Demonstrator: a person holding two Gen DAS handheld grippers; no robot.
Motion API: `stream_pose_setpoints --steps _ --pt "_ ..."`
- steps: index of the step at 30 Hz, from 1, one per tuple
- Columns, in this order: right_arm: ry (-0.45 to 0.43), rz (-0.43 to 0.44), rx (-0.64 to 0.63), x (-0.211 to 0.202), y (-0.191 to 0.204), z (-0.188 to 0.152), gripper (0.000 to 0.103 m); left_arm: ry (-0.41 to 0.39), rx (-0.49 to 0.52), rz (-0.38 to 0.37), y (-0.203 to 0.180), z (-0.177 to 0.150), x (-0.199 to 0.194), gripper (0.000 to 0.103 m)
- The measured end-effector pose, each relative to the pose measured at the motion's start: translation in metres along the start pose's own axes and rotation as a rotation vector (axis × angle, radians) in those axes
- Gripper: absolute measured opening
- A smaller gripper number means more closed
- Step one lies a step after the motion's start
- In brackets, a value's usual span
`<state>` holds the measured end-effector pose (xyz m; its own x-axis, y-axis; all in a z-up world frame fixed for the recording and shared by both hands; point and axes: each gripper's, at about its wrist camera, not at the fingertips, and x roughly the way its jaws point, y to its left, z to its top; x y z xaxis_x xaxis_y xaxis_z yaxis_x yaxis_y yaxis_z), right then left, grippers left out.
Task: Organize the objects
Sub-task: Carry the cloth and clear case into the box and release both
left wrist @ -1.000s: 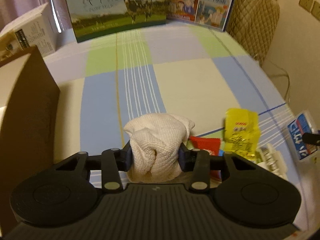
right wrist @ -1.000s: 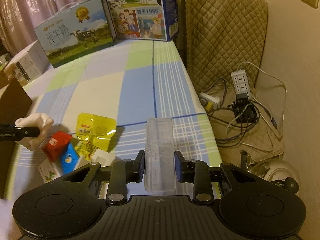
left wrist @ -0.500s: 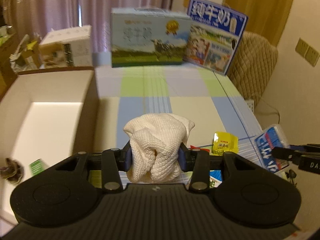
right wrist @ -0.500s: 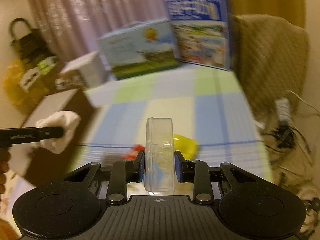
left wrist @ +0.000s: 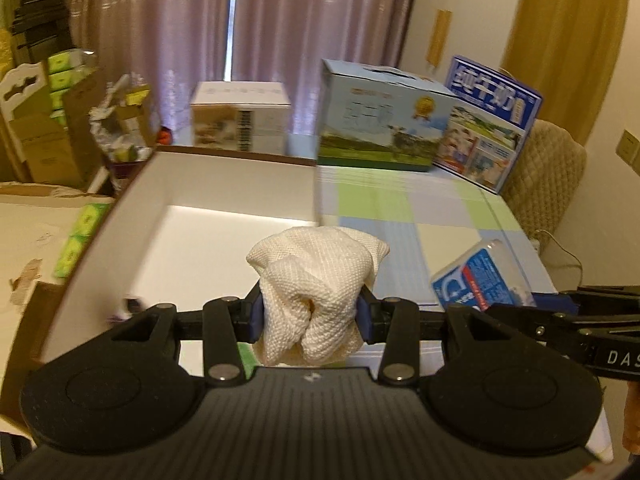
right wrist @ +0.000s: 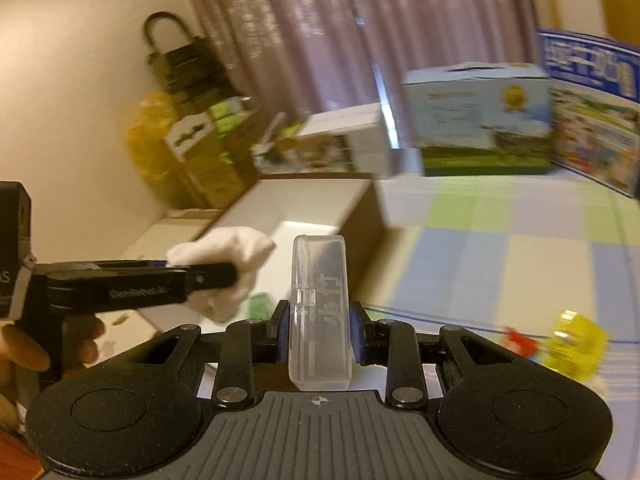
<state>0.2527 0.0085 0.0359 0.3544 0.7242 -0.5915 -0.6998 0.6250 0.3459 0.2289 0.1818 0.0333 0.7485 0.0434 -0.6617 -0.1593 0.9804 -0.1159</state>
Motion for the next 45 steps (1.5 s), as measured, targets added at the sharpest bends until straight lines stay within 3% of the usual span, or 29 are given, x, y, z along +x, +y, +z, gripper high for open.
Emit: stream_pose_setpoints --steps 8,16,24,36,41,45 --pt "0.028 0.048 -0.027 0.061 0.056 0.011 0.027 -0.001 -0.024 0.052 0.066 0.002 -0.009 0.038" --pt "0.061 -0.047 -0.055 0.119 0.069 0.018 0.027 0.036 -0.022 0.066 0.105 0.008 0.017 0.039" --pt "0.123 -0.154 -0.074 0.168 0.059 0.022 0.027 0.101 0.0 0.053 0.119 0.017 0.068 0.039" --pt "0.16 -0.218 -0.05 0.21 0.04 0.034 0.027 0.172 0.021 0.045 0.127 0.029 0.129 0.039" --pt "0.155 -0.236 -0.037 0.22 0.034 0.04 0.027 0.188 0.033 0.034 0.128 0.034 0.148 0.043" --pt "0.151 -0.245 -0.026 0.222 0.031 0.043 0.027 0.175 0.048 0.04 0.13 0.039 0.153 0.055"
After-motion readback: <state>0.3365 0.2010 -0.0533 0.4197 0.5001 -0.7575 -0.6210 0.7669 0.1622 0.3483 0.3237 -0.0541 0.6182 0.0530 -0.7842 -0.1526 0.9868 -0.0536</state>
